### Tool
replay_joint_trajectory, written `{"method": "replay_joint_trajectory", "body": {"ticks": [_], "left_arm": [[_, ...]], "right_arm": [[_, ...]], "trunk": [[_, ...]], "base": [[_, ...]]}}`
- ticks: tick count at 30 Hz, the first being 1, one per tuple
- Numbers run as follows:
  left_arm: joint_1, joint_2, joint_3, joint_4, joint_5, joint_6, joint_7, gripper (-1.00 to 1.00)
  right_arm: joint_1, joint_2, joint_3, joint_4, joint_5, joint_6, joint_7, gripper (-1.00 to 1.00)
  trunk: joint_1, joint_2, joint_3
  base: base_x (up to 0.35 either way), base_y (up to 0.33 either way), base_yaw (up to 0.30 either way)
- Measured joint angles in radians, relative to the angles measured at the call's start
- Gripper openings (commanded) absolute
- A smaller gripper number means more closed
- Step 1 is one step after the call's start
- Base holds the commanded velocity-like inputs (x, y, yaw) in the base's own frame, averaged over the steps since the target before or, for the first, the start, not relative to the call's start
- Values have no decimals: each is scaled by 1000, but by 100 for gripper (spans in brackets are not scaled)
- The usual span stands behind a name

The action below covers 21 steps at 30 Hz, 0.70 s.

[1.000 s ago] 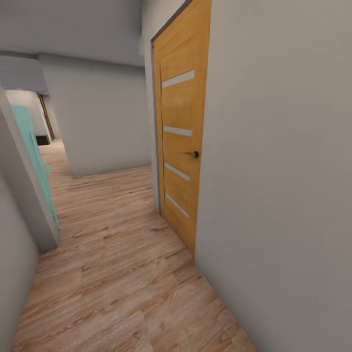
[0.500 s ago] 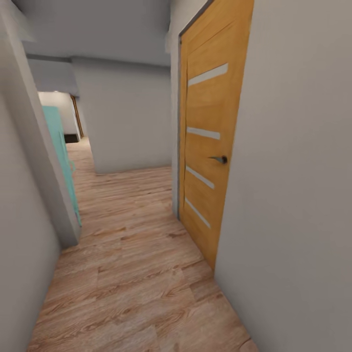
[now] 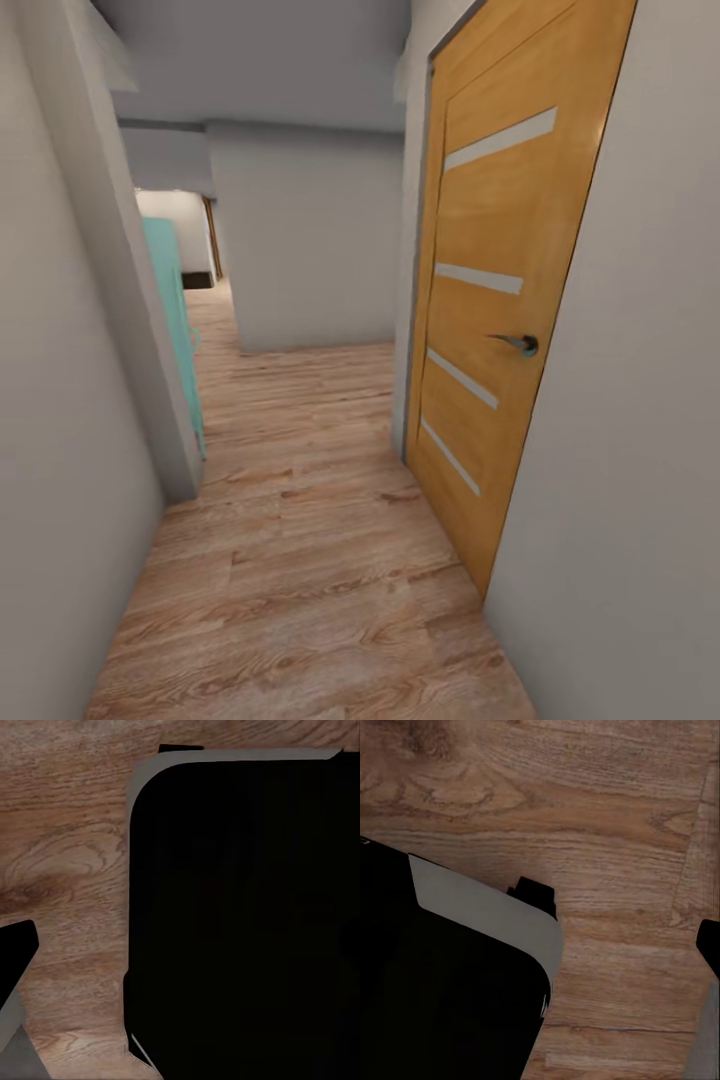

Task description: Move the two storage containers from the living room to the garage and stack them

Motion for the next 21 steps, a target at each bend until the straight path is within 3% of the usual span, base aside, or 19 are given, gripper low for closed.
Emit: {"method": "replay_joint_trajectory", "body": {"ticks": [5,21], "left_arm": [[0,0,0,0,0,1,0,100],[0,1,0,0,13,0,0,100]], "right_arm": [[0,0,0,0,-1,-1,0,100],[0,-2,0,0,1,0,1,100]], "trunk": [[0,0,0],[0,0,0]], "base": [[322,0,114],[322,0,3]]}}
